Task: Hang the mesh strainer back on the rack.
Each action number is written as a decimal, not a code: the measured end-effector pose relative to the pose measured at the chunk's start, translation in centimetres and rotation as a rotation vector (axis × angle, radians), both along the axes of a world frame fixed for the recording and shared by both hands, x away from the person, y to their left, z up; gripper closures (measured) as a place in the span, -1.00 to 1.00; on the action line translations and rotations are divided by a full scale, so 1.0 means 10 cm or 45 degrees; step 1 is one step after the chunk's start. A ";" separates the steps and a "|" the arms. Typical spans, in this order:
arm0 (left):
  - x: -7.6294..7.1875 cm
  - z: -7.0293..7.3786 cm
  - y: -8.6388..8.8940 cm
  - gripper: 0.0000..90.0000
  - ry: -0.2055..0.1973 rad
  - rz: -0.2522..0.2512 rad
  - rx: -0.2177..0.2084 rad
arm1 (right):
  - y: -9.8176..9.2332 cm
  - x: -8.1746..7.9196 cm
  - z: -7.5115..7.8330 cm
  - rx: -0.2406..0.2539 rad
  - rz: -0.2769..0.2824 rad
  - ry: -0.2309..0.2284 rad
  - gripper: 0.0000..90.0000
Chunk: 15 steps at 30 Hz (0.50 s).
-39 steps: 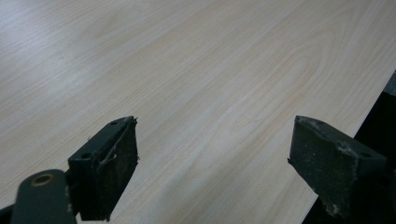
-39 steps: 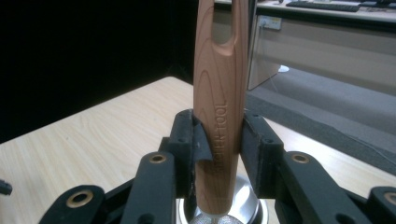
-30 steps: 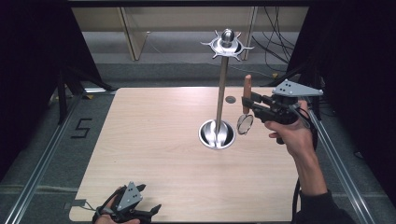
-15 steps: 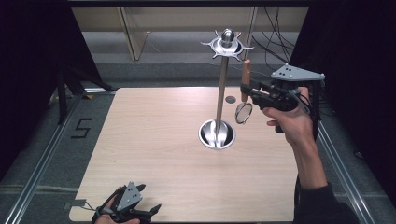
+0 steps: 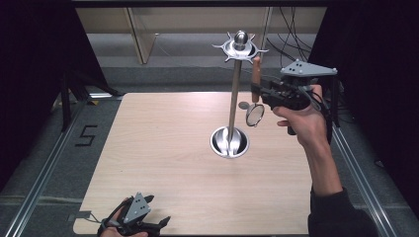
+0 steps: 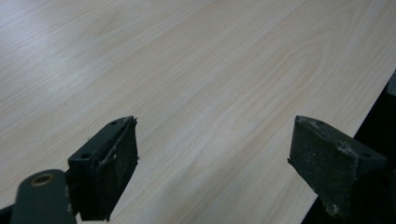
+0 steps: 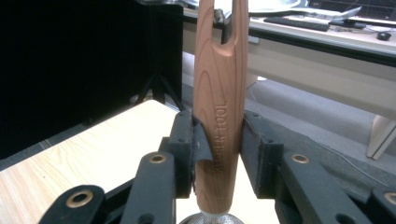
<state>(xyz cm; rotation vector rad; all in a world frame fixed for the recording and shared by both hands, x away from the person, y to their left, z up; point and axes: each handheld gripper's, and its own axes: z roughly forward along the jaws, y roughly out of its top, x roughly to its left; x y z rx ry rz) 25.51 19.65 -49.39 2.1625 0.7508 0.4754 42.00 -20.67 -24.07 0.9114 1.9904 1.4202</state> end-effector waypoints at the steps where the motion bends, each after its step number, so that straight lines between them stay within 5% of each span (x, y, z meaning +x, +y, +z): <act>1: 0.00 0.00 0.00 -0.67 0.003 0.003 -0.003 | 0.01 0.01 0.00 -0.004 -0.003 0.000 0.52; 15: 0.00 0.00 0.00 -0.67 -0.004 0.002 -0.001 | 0.08 0.09 -0.03 -0.006 -0.019 0.026 0.51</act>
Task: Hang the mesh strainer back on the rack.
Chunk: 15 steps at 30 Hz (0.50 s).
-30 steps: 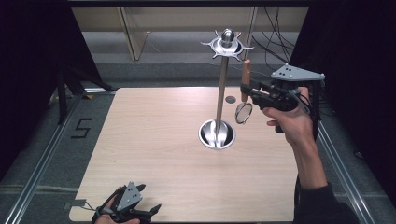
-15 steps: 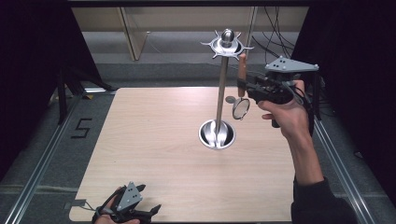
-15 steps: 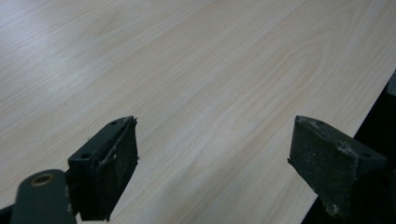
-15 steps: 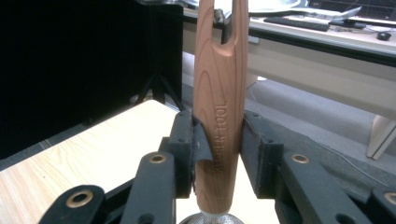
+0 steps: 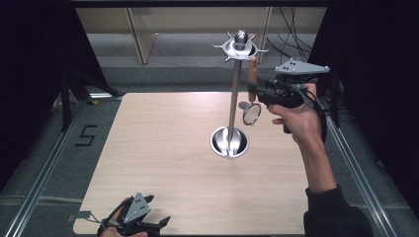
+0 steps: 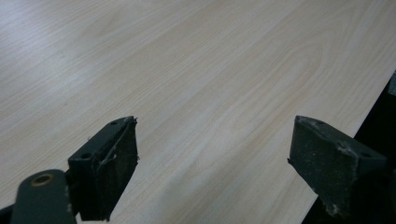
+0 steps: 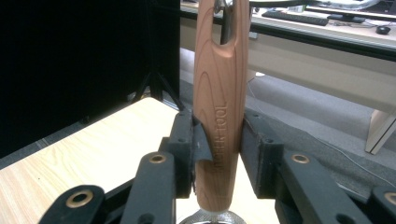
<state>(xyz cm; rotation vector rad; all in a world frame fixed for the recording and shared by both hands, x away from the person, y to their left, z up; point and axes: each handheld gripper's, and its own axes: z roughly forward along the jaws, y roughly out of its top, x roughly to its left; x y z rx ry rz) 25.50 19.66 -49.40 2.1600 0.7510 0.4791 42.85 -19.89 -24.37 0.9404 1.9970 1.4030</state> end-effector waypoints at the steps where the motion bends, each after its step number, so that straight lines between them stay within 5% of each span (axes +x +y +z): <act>1: -0.01 0.00 -0.01 -0.67 0.004 0.006 -0.008 | 0.00 0.01 0.00 -0.012 0.000 -0.020 0.51; 12: -0.01 0.00 -0.01 -0.67 0.006 0.009 -0.008 | 0.05 0.05 -0.03 0.005 0.009 0.024 0.51; 15: -0.01 0.00 -0.01 -0.67 0.001 0.008 -0.010 | 0.03 0.07 -0.05 -0.001 0.000 -0.007 0.51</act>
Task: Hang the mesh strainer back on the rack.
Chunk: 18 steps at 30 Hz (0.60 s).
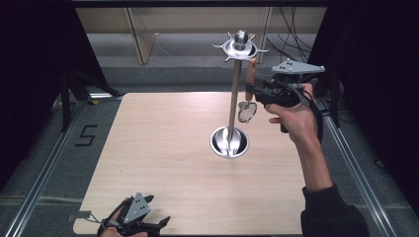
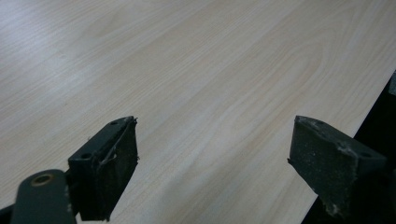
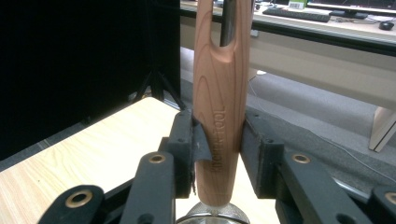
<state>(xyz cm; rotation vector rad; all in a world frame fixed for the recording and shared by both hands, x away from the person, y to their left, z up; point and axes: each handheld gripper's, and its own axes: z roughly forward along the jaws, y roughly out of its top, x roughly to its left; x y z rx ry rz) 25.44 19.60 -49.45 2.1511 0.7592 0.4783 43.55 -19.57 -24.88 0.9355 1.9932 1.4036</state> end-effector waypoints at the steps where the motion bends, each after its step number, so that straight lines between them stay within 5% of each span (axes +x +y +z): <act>1: 0.00 0.00 0.00 -0.67 0.005 0.002 0.001 | 0.00 0.00 0.00 0.014 0.006 0.022 0.51; 11: 0.00 0.00 0.00 -0.67 0.004 -0.001 0.006 | -0.08 -0.06 -0.05 0.073 0.002 0.047 0.40; 18: 0.00 -0.01 0.00 -0.67 0.005 0.013 -0.007 | -0.13 -0.13 -0.05 0.087 0.007 0.010 0.28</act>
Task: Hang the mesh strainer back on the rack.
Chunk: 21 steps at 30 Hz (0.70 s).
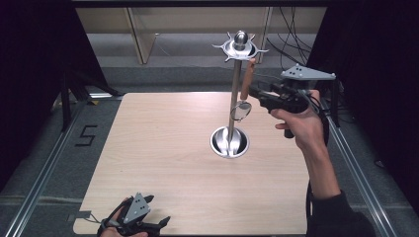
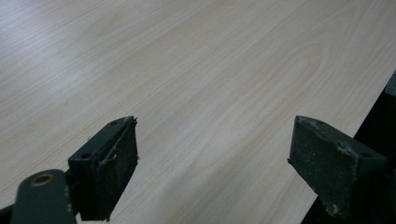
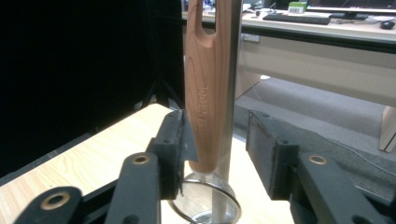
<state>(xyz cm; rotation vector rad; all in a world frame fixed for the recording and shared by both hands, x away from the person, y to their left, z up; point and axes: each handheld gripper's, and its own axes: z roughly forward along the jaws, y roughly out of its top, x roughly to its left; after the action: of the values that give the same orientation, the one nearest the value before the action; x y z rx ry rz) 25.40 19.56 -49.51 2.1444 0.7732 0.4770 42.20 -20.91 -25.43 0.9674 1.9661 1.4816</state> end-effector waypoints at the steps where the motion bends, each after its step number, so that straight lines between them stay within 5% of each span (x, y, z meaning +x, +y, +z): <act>1: 0.00 0.00 0.00 -0.67 -0.006 -0.005 0.007 | 0.00 -0.02 -0.01 0.015 -0.010 0.009 0.27; 12: -0.02 0.00 -0.01 -0.67 0.024 0.023 -0.018 | -0.11 -0.16 -0.20 0.003 -0.033 -0.031 0.05; 21: 0.00 0.00 0.01 -0.67 0.005 0.017 0.007 | -0.14 -0.25 -0.42 0.032 -0.024 0.016 -0.01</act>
<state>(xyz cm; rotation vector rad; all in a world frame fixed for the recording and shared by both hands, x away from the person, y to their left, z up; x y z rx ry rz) 25.37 19.63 -49.55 2.1475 0.7898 0.4822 39.67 -22.26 -29.60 1.0058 1.9466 1.4962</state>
